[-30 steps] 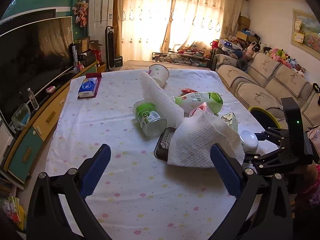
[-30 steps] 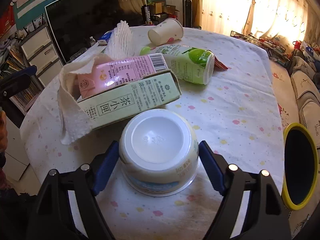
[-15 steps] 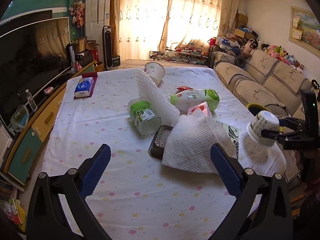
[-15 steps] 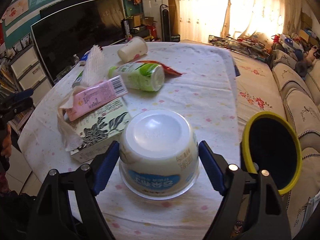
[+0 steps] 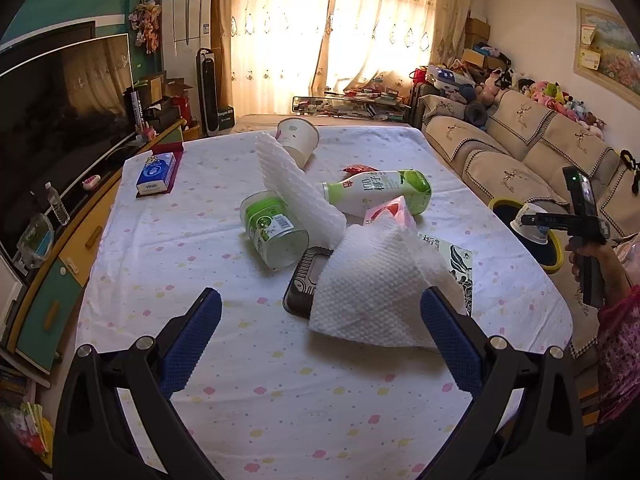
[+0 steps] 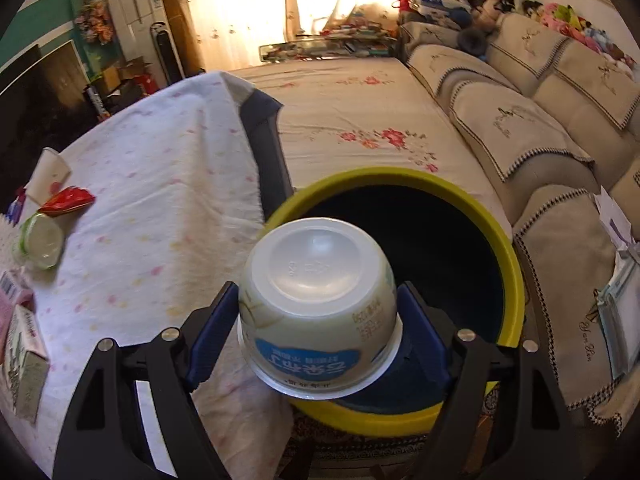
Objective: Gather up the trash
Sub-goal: 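Carry the yogurt bowl with the right tool over the bin and release, then pinch the white tissue with the left tool and lift it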
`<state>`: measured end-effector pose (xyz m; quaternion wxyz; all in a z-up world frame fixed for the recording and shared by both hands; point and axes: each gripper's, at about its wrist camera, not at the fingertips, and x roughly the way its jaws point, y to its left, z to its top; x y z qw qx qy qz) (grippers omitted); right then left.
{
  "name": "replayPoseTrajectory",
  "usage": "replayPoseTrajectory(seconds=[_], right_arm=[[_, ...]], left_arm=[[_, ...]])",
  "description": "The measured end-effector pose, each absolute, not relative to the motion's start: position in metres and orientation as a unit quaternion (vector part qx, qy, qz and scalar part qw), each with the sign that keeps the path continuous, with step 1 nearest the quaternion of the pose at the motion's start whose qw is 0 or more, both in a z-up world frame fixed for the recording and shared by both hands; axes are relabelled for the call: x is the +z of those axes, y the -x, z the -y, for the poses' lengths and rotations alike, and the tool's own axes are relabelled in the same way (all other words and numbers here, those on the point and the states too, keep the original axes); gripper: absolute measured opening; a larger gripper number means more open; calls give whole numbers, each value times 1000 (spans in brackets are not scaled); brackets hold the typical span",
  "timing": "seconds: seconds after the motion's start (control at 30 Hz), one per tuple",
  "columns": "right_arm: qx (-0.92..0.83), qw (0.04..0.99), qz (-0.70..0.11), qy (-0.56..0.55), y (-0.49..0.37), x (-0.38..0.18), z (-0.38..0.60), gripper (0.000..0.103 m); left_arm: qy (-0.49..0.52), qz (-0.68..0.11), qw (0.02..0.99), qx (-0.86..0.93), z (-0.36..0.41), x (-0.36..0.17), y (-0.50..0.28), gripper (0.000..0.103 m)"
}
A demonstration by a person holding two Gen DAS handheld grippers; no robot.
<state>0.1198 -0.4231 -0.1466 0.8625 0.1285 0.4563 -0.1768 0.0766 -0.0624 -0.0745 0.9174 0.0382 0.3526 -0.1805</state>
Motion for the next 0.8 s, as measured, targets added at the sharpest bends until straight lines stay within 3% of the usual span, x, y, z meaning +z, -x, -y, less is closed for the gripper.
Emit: replayPoseTrajectory(seconds=[0.3,0.8], right_arm=[[-211,825,-502,-152,-144,-197,455,77],[-201,842,-484,-130,-128,-179,435,80]], left_arm=[[-42,-363,912,-189,77,-77,-83,98],[-61,-366,896,-243,110,-80,-90,98]])
